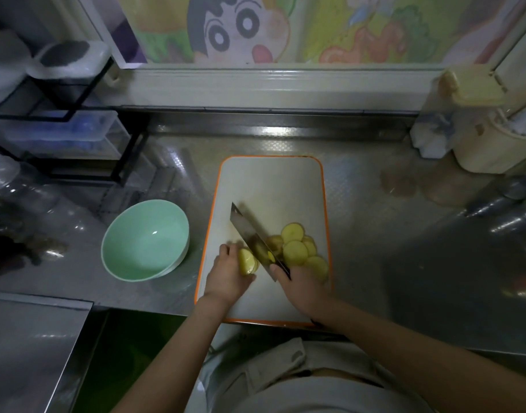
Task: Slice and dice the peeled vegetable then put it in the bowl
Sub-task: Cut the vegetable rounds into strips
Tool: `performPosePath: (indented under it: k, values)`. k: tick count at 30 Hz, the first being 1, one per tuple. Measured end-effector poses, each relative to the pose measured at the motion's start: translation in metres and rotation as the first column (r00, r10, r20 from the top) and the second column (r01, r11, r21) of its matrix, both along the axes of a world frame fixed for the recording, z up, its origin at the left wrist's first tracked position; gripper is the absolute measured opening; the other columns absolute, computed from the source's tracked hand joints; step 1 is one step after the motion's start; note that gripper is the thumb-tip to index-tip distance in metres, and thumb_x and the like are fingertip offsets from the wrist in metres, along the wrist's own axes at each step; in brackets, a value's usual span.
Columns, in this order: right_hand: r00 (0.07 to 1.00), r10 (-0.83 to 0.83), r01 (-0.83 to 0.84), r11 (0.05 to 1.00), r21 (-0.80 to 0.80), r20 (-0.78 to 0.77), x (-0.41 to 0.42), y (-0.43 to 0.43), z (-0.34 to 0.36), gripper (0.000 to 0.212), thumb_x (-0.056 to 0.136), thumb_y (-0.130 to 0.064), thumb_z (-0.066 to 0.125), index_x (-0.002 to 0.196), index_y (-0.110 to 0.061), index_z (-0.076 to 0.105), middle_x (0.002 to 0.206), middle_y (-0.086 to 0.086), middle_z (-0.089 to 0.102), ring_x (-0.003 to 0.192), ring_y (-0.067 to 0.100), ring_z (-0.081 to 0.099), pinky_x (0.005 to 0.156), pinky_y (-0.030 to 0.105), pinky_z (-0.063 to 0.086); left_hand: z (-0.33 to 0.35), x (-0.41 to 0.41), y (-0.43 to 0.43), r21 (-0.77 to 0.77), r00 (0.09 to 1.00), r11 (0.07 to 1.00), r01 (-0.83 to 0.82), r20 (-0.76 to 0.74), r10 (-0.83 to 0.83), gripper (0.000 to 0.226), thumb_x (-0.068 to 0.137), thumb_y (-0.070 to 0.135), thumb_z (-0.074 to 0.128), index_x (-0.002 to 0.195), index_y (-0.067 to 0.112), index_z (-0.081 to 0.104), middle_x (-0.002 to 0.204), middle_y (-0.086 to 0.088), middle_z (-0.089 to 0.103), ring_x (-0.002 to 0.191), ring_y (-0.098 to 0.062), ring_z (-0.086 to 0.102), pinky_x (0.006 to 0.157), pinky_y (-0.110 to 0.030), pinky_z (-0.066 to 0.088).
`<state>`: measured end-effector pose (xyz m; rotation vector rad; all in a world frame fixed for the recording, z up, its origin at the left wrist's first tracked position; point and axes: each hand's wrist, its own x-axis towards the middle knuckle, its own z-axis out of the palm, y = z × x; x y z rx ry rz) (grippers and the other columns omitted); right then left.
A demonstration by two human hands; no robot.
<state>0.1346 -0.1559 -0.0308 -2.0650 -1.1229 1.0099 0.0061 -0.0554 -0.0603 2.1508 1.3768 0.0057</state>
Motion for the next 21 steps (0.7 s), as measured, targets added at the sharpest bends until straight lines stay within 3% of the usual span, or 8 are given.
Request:
performPosePath:
  k: [3,5,6,8,10,13,21]
  values:
    - [0.999,0.021,-0.024,0.996,-0.082,-0.041,0.0,-0.001,-0.003,0.038,0.1,-0.035,0.04,0.078,-0.01,0.058,0.072,0.002,0.058,0.068,0.012,0.055,0.068,0.029,0.042,-0.001,0.001,0.0,0.015,1.0,1.0,0.012,-0.028,-0.012,0.069,0.073,0.028,0.073,0.132,0.017,0.037,0.125,-0.009,0.036,0.112,-0.032,0.049,0.087,-0.043,0.048]
    - [0.999,0.035,-0.035,0.995,-0.095,-0.001,0.004,-0.001,-0.005,0.038,0.1,-0.035,0.039,0.077,-0.011,0.056,0.064,-0.008,0.046,0.063,0.007,0.048,0.065,0.026,0.041,-0.001,0.002,0.001,0.018,0.998,1.0,0.015,-0.054,-0.014,0.071,0.074,0.03,0.072,0.133,0.015,0.035,0.128,-0.009,0.035,0.113,-0.032,0.048,0.086,-0.043,0.048]
    - [0.999,0.034,-0.031,0.994,-0.101,0.033,0.007,-0.001,-0.006,0.04,0.1,-0.035,0.038,0.08,-0.007,0.058,0.062,-0.009,0.044,0.063,0.008,0.048,0.061,0.021,0.04,-0.001,0.002,0.002,0.013,0.998,1.0,0.014,-0.069,-0.013,0.073,0.075,0.031,0.072,0.134,0.014,0.033,0.129,-0.01,0.033,0.114,-0.032,0.048,0.086,-0.042,0.048]
    - [0.994,0.025,-0.011,0.992,-0.125,0.107,0.013,-0.002,-0.006,0.045,0.101,-0.036,0.037,0.066,-0.01,0.051,0.058,-0.008,0.041,0.055,0.006,0.043,0.047,0.011,0.035,-0.002,0.003,0.003,0.003,0.996,1.0,0.016,-0.087,-0.016,0.077,0.075,0.032,0.072,0.136,0.012,0.03,0.131,-0.01,0.032,0.115,-0.032,0.048,0.087,-0.041,0.047]
    - [0.988,0.007,0.01,0.994,-0.112,0.153,0.018,-0.001,-0.007,0.047,0.1,-0.036,0.037,0.057,-0.019,0.04,0.056,-0.007,0.04,0.05,0.002,0.038,0.041,0.013,0.032,-0.002,0.003,0.005,-0.004,0.996,1.0,0.024,-0.083,-0.024,0.077,0.075,0.032,0.073,0.136,0.01,0.03,0.131,-0.011,0.031,0.116,-0.033,0.047,0.088,-0.04,0.046]
    - [0.99,-0.027,0.039,0.995,-0.089,0.137,0.02,0.002,-0.008,0.045,0.1,-0.036,0.037,0.058,-0.019,0.04,0.056,-0.006,0.042,0.05,0.002,0.039,0.041,0.013,0.026,-0.003,0.005,0.004,-0.016,0.998,1.0,0.021,-0.067,-0.022,0.076,0.075,0.029,0.073,0.134,0.006,0.031,0.132,-0.012,0.03,0.118,-0.032,0.045,0.089,-0.039,0.044]
    - [0.997,0.03,-0.021,0.991,-0.133,0.066,0.007,-0.003,-0.01,0.047,0.1,-0.037,0.039,0.057,-0.017,0.039,0.055,-0.005,0.043,0.049,0.002,0.039,0.042,0.011,0.034,-0.003,0.007,-0.008,-0.106,0.976,0.971,-0.215,-0.058,0.21,0.074,0.075,0.022,0.074,0.13,0.003,0.029,0.131,-0.018,0.032,0.12,-0.038,0.041,0.096,-0.042,0.038]
